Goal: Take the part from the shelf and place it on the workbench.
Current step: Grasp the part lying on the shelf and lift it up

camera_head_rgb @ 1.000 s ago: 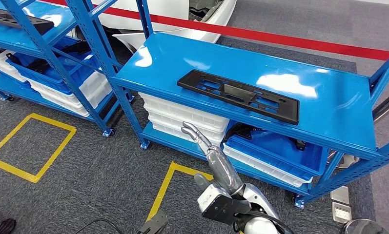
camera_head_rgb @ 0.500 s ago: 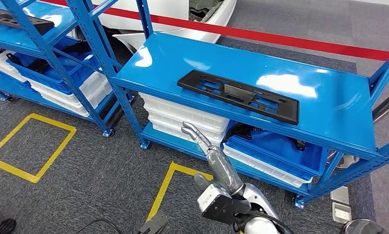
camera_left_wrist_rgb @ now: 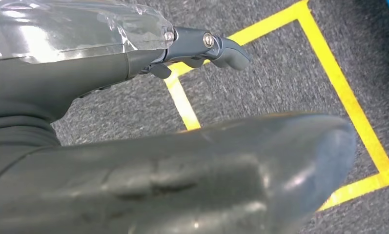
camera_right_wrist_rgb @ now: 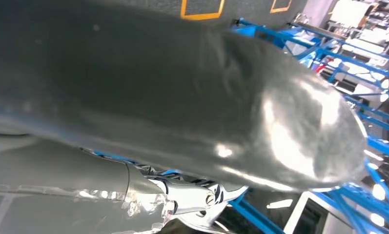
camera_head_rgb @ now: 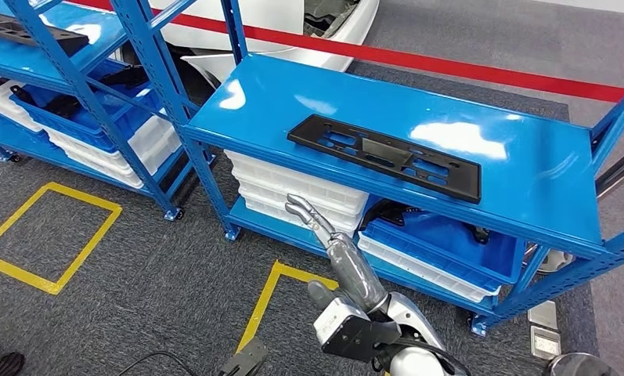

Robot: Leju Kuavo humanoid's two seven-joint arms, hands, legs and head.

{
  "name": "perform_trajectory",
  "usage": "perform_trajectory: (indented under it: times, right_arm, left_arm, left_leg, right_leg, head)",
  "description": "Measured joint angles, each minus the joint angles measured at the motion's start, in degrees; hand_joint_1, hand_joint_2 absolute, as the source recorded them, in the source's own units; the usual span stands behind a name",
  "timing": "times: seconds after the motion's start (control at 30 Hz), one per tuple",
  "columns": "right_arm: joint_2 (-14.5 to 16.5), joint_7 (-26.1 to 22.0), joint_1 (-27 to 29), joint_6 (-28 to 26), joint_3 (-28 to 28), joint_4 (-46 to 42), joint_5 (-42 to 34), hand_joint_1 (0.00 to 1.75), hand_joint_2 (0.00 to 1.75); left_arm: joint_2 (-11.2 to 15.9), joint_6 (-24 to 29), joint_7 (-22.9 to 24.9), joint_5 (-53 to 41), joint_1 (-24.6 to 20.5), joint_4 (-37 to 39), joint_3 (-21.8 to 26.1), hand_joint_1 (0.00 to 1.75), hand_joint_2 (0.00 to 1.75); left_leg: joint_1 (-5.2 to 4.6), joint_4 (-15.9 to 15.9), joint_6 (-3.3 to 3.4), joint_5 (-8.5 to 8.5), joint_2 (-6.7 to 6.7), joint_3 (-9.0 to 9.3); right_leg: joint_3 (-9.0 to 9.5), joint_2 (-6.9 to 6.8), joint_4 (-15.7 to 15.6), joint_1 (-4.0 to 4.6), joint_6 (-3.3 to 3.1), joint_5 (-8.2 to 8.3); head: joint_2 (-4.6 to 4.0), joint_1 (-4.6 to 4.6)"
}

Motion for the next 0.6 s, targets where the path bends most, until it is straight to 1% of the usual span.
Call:
perform_trajectory:
  times: [0.03, 0.07, 0.1, 0.13, 0.17, 0.2, 0.23, 0.27, 0.3, 0.33, 0.37, 0.4, 0.43, 0.47, 0.5, 0.53, 0.57, 0.6]
  right_arm:
    - [0.0, 0.0, 0.1, 0.0, 0.0, 0.0, 0.0, 0.00, 0.00]
    - [0.0, 0.0, 0.3, 0.1, 0.0, 0.0, 0.0, 0.00, 0.00]
    - [0.0, 0.0, 0.4, 0.1, 0.0, 0.0, 0.0, 0.00, 0.00]
    - [0.0, 0.0, 0.4, 0.1, 0.0, 0.0, 0.0, 0.00, 0.00]
    - [0.0, 0.0, 0.4, 0.1, 0.0, 0.0, 0.0, 0.00, 0.00]
    - [0.0, 0.0, 0.4, 0.1, 0.0, 0.0, 0.0, 0.00, 0.00]
    - [0.0, 0.0, 0.5, 0.1, 0.0, 0.0, 0.0, 0.00, 0.00]
    - [0.0, 0.0, 0.5, 0.1, 0.0, 0.0, 0.0, 0.00, 0.00]
    - [0.0, 0.0, 0.5, 0.2, 0.0, 0.0, 0.0, 0.00, 0.00]
    - [0.0, 0.0, 0.5, 0.2, 0.0, 0.0, 0.0, 0.00, 0.00]
    - [0.0, 0.0, 0.5, 0.2, 0.0, 0.0, 0.1, 0.00, 0.00]
    - [0.1, -0.1, 0.5, 0.1, 0.0, 0.0, 0.2, 0.00, 0.00]
    - [0.1, -0.1, 0.4, 0.1, 0.0, -0.1, 0.2, 0.00, 0.00]
    - [0.1, -0.1, 0.4, 0.1, 0.0, -0.1, 0.3, 0.00, 0.00]
    - [0.1, -0.1, 0.4, 0.1, 0.0, -0.1, 0.3, 0.00, 0.00]
    - [0.0, -0.1, 0.4, 0.1, 0.0, -0.1, 0.4, 0.00, 0.00]
    - [0.0, -0.1, 0.5, 0.1, 0.0, 0.0, 0.4, 0.00, 0.00]
    - [0.0, -0.1, 0.5, 0.1, 0.0, 0.0, 0.4, 0.00, 0.00]
  left_arm:
    - [0.0, 0.0, 0.0, 0.0, 0.0, 0.0, 0.0, 0.00, 0.00]
    - [0.0, 0.0, 0.1, 0.0, 0.1, 0.0, 0.0, 0.00, 0.00]
    - [0.0, 0.0, 0.1, 0.0, 0.2, 0.0, 0.0, 0.00, 0.00]
    - [0.0, 0.1, 0.1, 0.0, 0.2, 0.0, 0.0, 0.00, 0.00]
    - [0.0, 0.1, 0.1, 0.0, 0.2, 0.0, 0.0, 0.00, 0.00]
    - [0.0, 0.1, 0.1, 0.0, 0.2, 0.0, 0.0, 0.00, 0.00]
    - [0.0, 0.2, 0.2, 0.0, 0.1, 0.0, 0.0, 0.00, 0.00]
    - [0.1, 0.2, 0.2, 0.0, 0.1, 0.0, 0.0, 0.00, 0.00]
    - [0.1, 0.3, 0.3, 0.0, 0.0, 0.0, 0.0, 0.00, 0.00]
    - [0.1, 0.3, 0.3, 0.0, 0.0, 0.0, 0.0, 0.00, 0.00]
    - [0.1, 0.4, 0.3, 0.0, 0.0, 0.0, 0.0, 0.00, 0.00]
    - [0.1, 0.6, 0.3, 0.0, 0.0, 0.0, 0.0, 0.00, 0.00]
    - [0.1, 0.8, 0.3, 0.0, -0.1, 0.0, 0.0, 0.00, 0.00]
    - [0.0, 1.0, 0.2, 0.0, -0.1, 0.0, 0.0, 0.00, 0.00]
    - [0.0, 1.2, 0.2, 0.0, 0.0, 0.0, 0.0, 0.00, 0.00]
    - [0.0, 1.3, 0.2, 0.0, 0.1, 0.0, 0.0, 0.00, 0.00]
    - [0.0, 1.4, 0.2, 0.0, 0.3, 0.0, 0.0, 0.00, 0.00]
    - [0.0, 1.4, 0.2, 0.0, 0.4, 0.0, 0.0, 0.00, 0.00]
  left_leg:
    - [0.04, 0.0, -0.02, -0.16, 0.02, 0.12]
    - [0.12, 0.1, -0.11, -0.41, 0.01, 0.34]
    - [0.27, 0.2, -0.32, -0.77, -0.03, 0.68]
    - [0.50, 0.4, -0.64, -1.28, -0.12, 1.16]
    - [0.75, 0.6, -1.10, -1.92, -0.21, 1.64]
    - [0.84, 1.0, -1.67, -2.61, -0.27, 1.95]
    - [0.90, 1.4, -2.20, -3.11, -0.34, 2.00]
    - [0.87, 1.7, -2.63, -3.40, -0.37, 1.88]
    - [0.82, 1.9, -2.92, -3.49, -0.38, 1.76]
    - [0.88, 1.9, -3.13, -3.51, -0.41, 1.80]
    - [0.92, 2.2, -3.31, -3.75, -0.31, 1.92]
    - [0.94, 3.3, -3.45, -4.30, -0.18, 1.60]
    - [0.88, 5.6, -3.53, -5.21, -0.05, 0.54]
    - [0.76, 9.2, -3.50, -6.35, 0.08, -1.50]
    - [0.61, 13.3, -3.40, -7.42, 0.13, -4.19]
    - [0.45, 17.1, -3.25, -7.95, 0.13, -6.99]
    - [0.28, 19.5, -3.02, -7.55, 0.13, -9.27]
    - [0.10, 19.7, -2.67, -5.96, 0.13, -10.54]
  right_leg:
    - [-2.10, -0.02, 3.2, -0.16, 0.18, -0.63]
    - [-3.44, -0.05, 4.9, -0.35, 0.37, -0.26]
    - [-3.70, -0.09, 4.4, -0.53, 0.55, 1.21]
    - [-2.89, -0.13, 1.8, -0.76, 0.74, 3.61]
    - [-1.60, -0.12, -1.3, -0.88, 1.01, 5.52]
    - [-0.38, -0.06, -4.1, -0.89, 1.18, 6.82]
    - [0.53, 0.04, -6.1, -0.83, 1.01, 7.00]
    - [0.86, 0.20, -6.7, -0.65, 0.62, 6.28]
    - [0.96, 0.32, -6.9, -0.51, -0.02, 5.73]
    - [1.13, 0.40, -7.0, -0.44, -0.70, 5.16]
    - [1.37, 0.41, -7.1, -0.42, -1.20, 4.89]
    - [1.78, 0.33, -7.3, -0.44, -1.63, 4.62]
    - [2.27, 0.21, -7.5, -0.46, -2.03, 4.38]
    - [2.73, 0.08, -7.7, -0.40, -2.39, 4.11]
    - [3.05, -0.01, -7.8, -0.27, -2.67, 3.86]
    - [3.36, -0.04, -7.8, -0.09, -2.88, 3.59]
    - [3.71, 0.01, -7.8, 0.12, -3.01, 3.29]
    - [4.19, 0.10, -7.8, 0.32, -3.07, 2.96]
  head:
    - [0.00, -0.01]
    - [0.00, -0.01]
    - [0.00, -0.03]
    - [0.00, -0.01]
    - [0.00, -0.01]
    - [0.00, 0.25]
    - [0.00, 0.49]
    - [0.00, 0.49]
    - [0.00, 0.51]
    - [0.00, 0.25]
    - [0.00, -0.08]
    - [0.00, -0.20]
    - [0.00, -0.37]
    - [0.00, -0.51]
    - [0.00, -0.59]
    - [0.00, -0.64]
    - [0.00, -0.67]
    - [0.00, -0.71]
